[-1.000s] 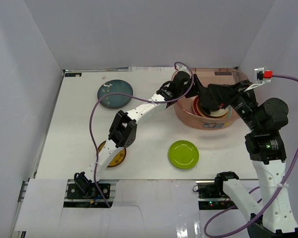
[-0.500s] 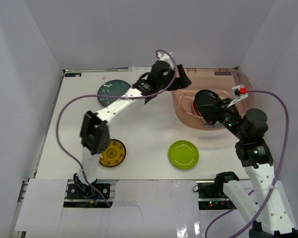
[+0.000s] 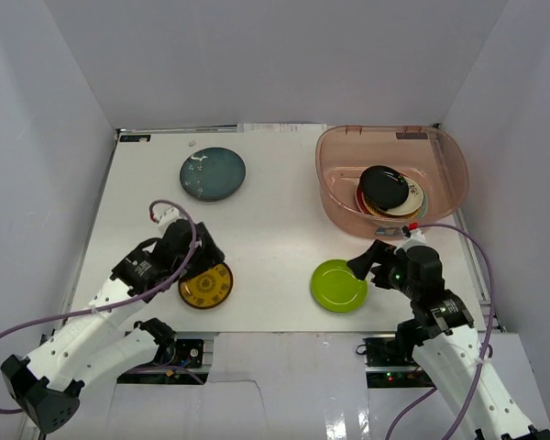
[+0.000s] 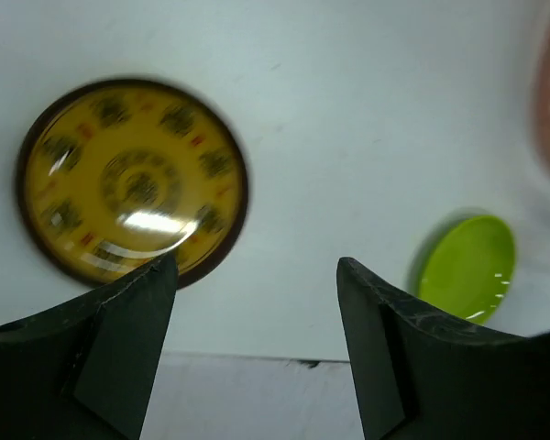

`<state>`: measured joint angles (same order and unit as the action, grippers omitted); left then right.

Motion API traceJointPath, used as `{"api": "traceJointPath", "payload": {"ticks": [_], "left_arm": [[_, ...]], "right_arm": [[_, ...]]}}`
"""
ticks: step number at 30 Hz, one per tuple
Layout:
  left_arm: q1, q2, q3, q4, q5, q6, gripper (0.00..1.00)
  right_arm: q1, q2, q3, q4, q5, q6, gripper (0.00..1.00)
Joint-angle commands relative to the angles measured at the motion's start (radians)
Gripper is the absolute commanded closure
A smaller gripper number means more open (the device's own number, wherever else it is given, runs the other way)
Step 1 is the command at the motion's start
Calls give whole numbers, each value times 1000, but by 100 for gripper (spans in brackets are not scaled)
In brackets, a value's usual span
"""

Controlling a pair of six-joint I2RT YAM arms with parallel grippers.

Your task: Place the plates into the plastic bin on the countertop

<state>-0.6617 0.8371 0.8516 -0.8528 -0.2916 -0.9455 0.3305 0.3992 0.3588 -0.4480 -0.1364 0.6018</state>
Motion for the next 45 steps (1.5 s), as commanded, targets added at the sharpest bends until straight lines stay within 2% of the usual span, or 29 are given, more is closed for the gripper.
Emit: {"api": "traceJointPath", "payload": {"ticks": [1, 6, 11, 14, 15, 18, 19, 21, 24, 29, 30, 33, 36, 41, 43, 45], "left_arm": [[5, -85, -42, -334, -60, -251, 19], [7, -29, -22, -551, -125, -390, 17], [7, 33, -52, -554, -75, -361, 16], [7, 59, -66, -554, -67, -381, 17], [7, 65, -65, -554, -67, -383, 17], [7, 80, -95, -548, -52, -430, 19], [8, 85, -105, -545, -49, -438, 20], [8, 102, -112, -532, -47, -461, 20], [8, 114, -135, -503, -56, -490, 22], [10, 114, -183, -393, -28, -510, 19], [10, 109, -242, -314, -9, -512, 18], [13, 120, -301, -250, -16, -552, 18], [16, 119, -331, -200, -67, -567, 19], [16, 105, -422, -57, -67, -578, 21], [16, 106, -451, 7, -75, -567, 28], [16, 111, -467, 55, -78, -558, 40]], "right_arm": [[4, -22, -38, -93, 205, 104, 11], [4, -2, -81, -89, 265, 150, 15], [5, 99, -128, -40, 192, 139, 18], [5, 131, -211, 66, 80, 153, 33], [5, 138, -227, 122, 42, 159, 43], [4, 170, -256, 189, 0, 179, 63], [5, 179, -258, 216, -14, 179, 66], [7, 208, -264, 238, -23, 170, 78], [5, 214, -267, 276, -35, 164, 92], [7, 182, -235, 328, -92, 141, 92], [5, 181, -225, 336, -130, 139, 92], [13, 171, -160, 350, -207, 138, 92], [34, 167, -48, 330, -223, 106, 92], [53, 237, 228, 298, -183, -2, 92], [53, 274, 284, 310, -126, -28, 92], [51, 305, 373, 290, -7, -80, 92]]}}
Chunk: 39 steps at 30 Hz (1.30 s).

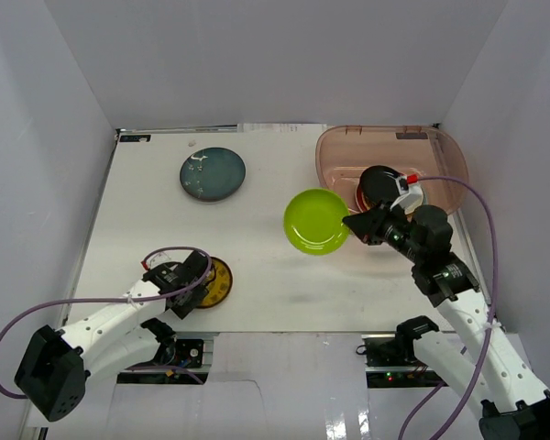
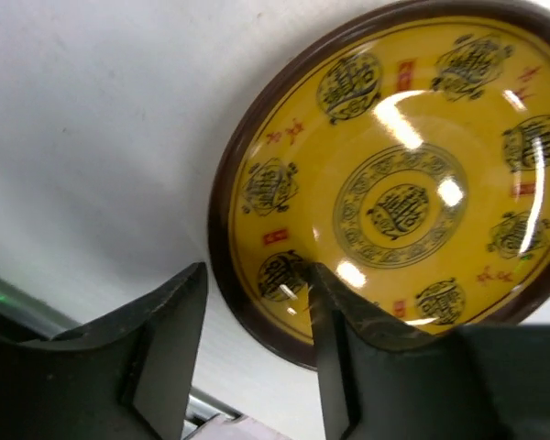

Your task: Place the plates into the plastic bin on the countertop

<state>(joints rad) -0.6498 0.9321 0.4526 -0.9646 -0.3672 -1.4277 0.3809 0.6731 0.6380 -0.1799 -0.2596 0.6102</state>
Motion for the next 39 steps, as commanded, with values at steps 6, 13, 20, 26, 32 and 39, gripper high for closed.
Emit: {"api": "traceJointPath", "payload": {"ticks": [6, 13, 20, 26, 32, 39], "left_arm": [[3, -21, -84, 201, -41, -13, 83], [4, -142, -75, 277, -21, 171, 100], [4, -271, -16, 365, 45, 314, 100], [4, -282, 116, 411, 79, 423, 100], [4, -120, 311, 578, 184, 544, 100], [-57, 248, 648, 760, 252, 625, 100]], "right_arm": [[-141, 189, 231, 19, 364, -153, 92], [-401, 402, 279, 94, 348, -104, 92], [-508, 614, 339, 151, 304, -56, 92], [-540, 726, 368, 161, 324, -50, 61], [-544, 660, 388, 137, 289, -59, 20], [-533, 424, 428, 152, 57, -15, 72]]}}
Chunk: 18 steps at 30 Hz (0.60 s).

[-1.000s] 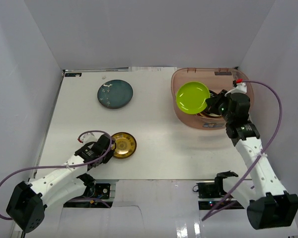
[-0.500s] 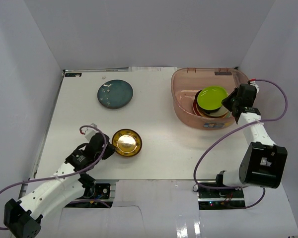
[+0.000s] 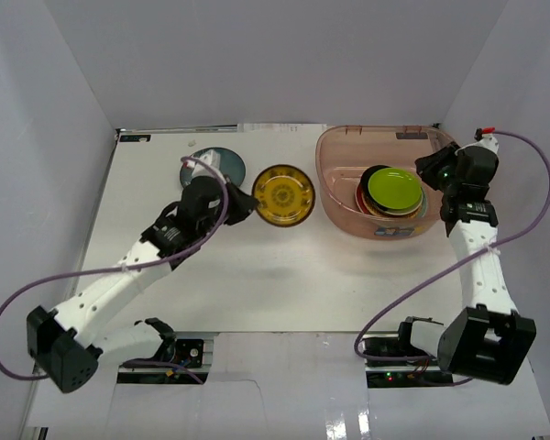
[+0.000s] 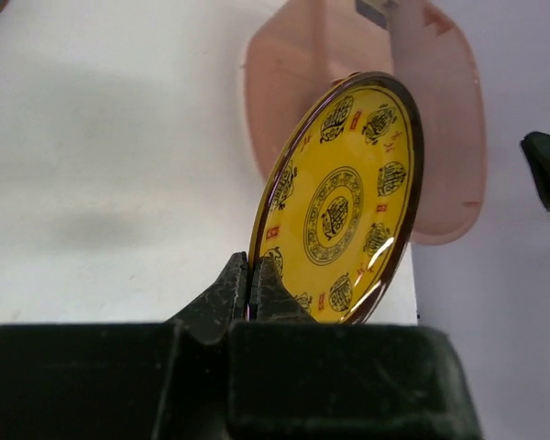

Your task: Place the plates into the plastic bin on the countertop

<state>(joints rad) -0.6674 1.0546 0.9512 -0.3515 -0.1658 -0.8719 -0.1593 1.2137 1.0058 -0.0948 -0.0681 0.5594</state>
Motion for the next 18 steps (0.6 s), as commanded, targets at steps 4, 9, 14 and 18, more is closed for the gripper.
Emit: {"api": "traceJointPath", "payload": {"ticks": [4, 9, 14, 18], "left_arm": [[-112, 397, 414, 171, 47, 120, 100], [-146, 717, 734, 155, 64, 137, 100], [-181, 1047, 1122, 95, 94, 128, 100], [-212, 1229, 1326, 97, 77, 102, 100]], "right_arm": [[21, -229, 118, 72, -246, 63, 92], [79, -301, 229, 33, -288, 65, 92], [139, -332, 235, 10, -270, 51, 92], [202, -371, 220, -14, -239, 20, 92]]}}
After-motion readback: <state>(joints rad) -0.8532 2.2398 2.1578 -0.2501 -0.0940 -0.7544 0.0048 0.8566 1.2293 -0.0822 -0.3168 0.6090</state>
